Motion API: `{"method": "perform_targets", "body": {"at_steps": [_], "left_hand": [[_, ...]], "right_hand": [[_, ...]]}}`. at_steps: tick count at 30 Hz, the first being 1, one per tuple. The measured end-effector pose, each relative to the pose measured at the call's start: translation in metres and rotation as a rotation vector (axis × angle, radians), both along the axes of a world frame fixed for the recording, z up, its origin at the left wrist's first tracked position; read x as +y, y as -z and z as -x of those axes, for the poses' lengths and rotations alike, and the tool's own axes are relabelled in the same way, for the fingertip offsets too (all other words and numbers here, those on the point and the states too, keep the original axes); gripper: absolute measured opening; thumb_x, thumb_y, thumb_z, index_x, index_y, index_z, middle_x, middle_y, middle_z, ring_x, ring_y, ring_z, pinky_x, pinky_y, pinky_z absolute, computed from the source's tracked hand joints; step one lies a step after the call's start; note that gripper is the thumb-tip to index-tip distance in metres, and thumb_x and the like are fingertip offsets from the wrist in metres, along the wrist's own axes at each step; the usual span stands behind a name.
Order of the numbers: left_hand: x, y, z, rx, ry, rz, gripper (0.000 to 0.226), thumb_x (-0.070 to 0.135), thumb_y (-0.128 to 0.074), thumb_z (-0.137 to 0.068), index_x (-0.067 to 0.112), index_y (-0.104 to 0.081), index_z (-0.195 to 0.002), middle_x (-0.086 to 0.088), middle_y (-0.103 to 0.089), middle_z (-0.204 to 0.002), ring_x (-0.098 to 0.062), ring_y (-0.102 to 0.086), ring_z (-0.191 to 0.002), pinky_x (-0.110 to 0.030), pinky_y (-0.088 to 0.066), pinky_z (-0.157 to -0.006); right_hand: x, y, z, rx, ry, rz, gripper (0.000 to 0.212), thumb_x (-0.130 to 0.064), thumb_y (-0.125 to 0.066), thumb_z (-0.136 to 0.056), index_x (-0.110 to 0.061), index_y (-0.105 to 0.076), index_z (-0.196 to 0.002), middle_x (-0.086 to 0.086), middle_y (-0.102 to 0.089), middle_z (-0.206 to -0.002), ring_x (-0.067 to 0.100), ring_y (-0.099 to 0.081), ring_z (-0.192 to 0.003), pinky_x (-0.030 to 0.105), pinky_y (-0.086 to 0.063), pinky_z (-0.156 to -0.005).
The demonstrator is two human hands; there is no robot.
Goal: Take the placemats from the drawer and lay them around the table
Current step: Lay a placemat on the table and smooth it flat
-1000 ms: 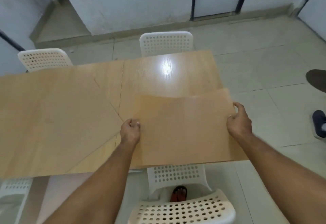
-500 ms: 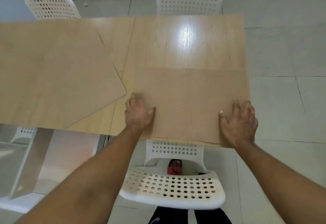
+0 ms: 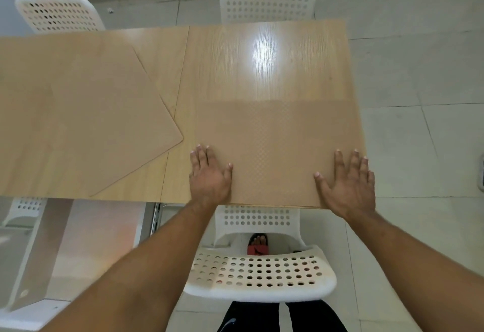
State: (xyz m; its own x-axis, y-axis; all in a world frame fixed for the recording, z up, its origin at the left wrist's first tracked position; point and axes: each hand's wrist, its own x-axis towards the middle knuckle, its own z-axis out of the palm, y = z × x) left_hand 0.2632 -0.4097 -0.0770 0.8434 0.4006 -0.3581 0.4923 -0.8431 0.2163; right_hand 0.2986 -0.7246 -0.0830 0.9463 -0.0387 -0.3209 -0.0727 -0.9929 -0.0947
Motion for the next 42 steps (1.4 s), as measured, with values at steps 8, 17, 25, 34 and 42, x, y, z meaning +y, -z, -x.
{"method": "perform_targets", "body": {"at_steps": [8, 17, 25, 34, 42], "left_hand": [[0.0, 0.0, 0.002, -0.006, 0.005, -0.004, 0.08, 0.058, -0.028, -0.099, 0.012, 0.003, -0.157, -0.008, 0.011, -0.165, -0.027, 0.013, -0.151, -0.053, -0.021, -0.118], [-0.002, -0.002, 0.002, -0.011, 0.005, -0.007, 0.08, 0.057, -0.028, -0.099, 0.013, 0.004, -0.157, -0.007, 0.012, -0.165, -0.026, 0.013, -0.151, -0.053, -0.021, -0.118], [-0.016, -0.015, -0.011, -0.057, -0.026, 0.008, 0.082, 0.054, -0.037, -0.095, 0.015, 0.0, -0.157, -0.011, 0.007, -0.165, -0.028, 0.008, -0.152, -0.053, -0.019, -0.119], [-0.103, -0.017, -0.046, -0.026, 0.278, 0.049, 0.081, 0.063, -0.034, -0.092, 0.024, -0.005, -0.156, -0.008, 0.009, -0.165, -0.028, 0.009, -0.152, -0.055, -0.018, -0.116], [-0.147, -0.008, -0.061, -0.01, 0.451, 0.076, 0.085, 0.069, -0.033, -0.09, 0.028, 0.001, -0.156, -0.005, 0.018, -0.164, -0.026, 0.017, -0.151, -0.056, -0.013, -0.118]], "right_hand": [[0.0, 0.003, 0.001, 0.004, 0.013, -0.007, 0.086, -0.075, -0.015, -0.091, -0.026, -0.002, -0.16, 0.014, 0.004, -0.168, 0.034, 0.006, -0.154, 0.049, -0.003, -0.123], [-0.002, 0.004, 0.002, 0.002, 0.003, 0.015, 0.087, -0.075, -0.011, -0.091, -0.024, 0.001, -0.16, 0.015, 0.005, -0.167, 0.035, 0.005, -0.153, 0.048, -0.002, -0.123], [-0.002, -0.008, 0.001, -0.004, 0.026, -0.018, 0.086, -0.074, -0.012, -0.091, -0.024, 0.002, -0.16, 0.014, 0.006, -0.167, 0.034, 0.004, -0.154, 0.049, -0.005, -0.123], [-0.014, -0.009, -0.027, 0.103, -0.116, 0.0, 0.09, -0.079, -0.012, -0.088, -0.027, 0.013, -0.158, 0.012, 0.016, -0.166, 0.031, 0.012, -0.153, 0.048, 0.0, -0.123], [-0.018, -0.009, -0.029, 0.093, -0.123, -0.012, 0.093, -0.08, -0.008, -0.087, -0.026, 0.017, -0.158, 0.01, 0.021, -0.165, 0.028, 0.017, -0.153, 0.048, 0.004, -0.123]]}}
